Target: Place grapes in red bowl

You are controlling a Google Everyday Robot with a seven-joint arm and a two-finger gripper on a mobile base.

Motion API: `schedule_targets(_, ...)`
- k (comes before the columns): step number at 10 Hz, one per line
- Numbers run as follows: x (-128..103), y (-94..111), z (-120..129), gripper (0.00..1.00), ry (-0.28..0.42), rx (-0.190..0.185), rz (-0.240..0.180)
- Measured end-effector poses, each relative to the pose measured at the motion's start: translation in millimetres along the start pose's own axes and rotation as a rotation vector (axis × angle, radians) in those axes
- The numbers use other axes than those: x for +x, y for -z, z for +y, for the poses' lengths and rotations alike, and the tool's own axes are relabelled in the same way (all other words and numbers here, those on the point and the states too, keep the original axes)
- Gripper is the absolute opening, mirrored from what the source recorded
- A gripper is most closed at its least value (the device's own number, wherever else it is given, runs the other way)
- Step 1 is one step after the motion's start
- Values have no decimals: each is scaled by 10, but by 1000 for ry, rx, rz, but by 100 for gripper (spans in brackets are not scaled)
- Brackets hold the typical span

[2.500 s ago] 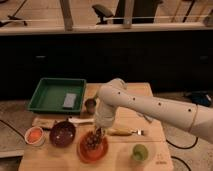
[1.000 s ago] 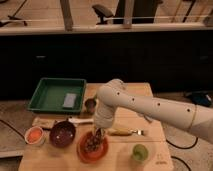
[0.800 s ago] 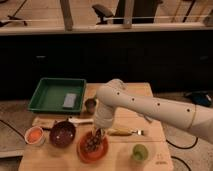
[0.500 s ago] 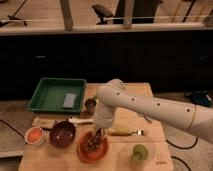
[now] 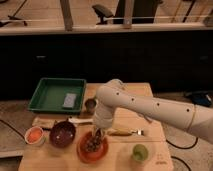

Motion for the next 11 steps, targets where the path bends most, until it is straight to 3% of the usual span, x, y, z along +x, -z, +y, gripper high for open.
schedule_targets(11,-27,1,-11,2,40,-6,-6)
